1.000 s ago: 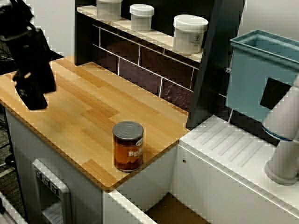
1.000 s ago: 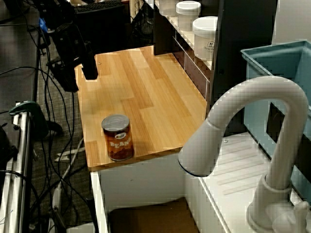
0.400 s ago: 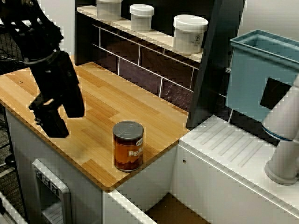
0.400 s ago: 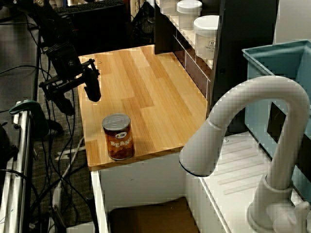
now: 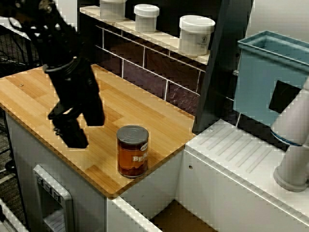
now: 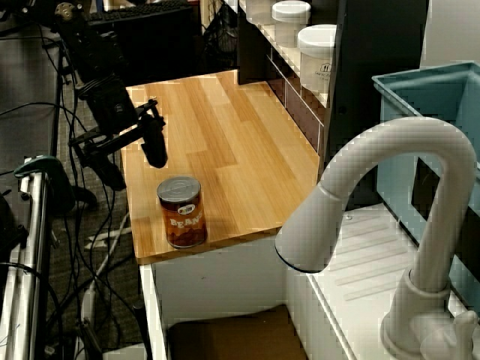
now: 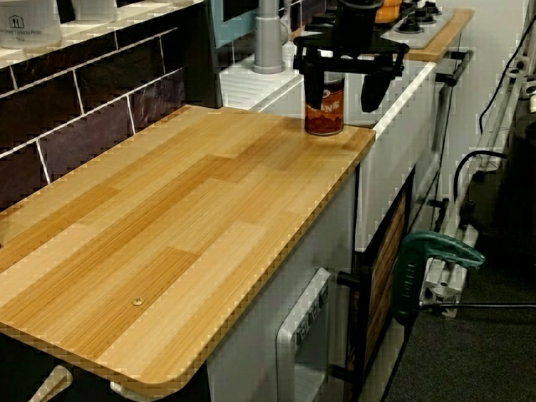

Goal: Push into sink

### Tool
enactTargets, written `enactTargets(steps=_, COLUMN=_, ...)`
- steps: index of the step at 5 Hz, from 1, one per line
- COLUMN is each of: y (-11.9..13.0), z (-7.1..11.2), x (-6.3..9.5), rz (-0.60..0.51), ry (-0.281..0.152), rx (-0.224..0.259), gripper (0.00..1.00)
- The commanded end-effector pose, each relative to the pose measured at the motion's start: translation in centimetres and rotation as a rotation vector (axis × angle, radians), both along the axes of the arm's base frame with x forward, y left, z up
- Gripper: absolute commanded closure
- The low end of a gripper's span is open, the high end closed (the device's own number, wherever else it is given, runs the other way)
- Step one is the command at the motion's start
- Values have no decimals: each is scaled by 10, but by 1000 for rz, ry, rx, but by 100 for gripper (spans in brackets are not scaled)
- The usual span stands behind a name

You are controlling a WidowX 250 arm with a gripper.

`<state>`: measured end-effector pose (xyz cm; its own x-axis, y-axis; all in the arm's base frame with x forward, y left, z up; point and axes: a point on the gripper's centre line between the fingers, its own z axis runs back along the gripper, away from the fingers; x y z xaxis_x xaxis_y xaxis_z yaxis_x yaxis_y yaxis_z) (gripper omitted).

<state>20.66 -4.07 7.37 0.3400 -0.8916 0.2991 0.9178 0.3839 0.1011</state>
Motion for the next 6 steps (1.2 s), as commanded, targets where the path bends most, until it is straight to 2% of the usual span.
enactTargets(steps=1, y=-10, z=-1, x=26, rz=-10, ry=-12, rx=-20, gripper=0)
enactTargets(steps=5, y=-50, z=-4, x=43, rz=-20, ry=-4, rx=-17, gripper=0)
enactTargets(steps=6, y=-63, z=-5, x=51, rz=-23, ry=-3, rx=-19, gripper=0)
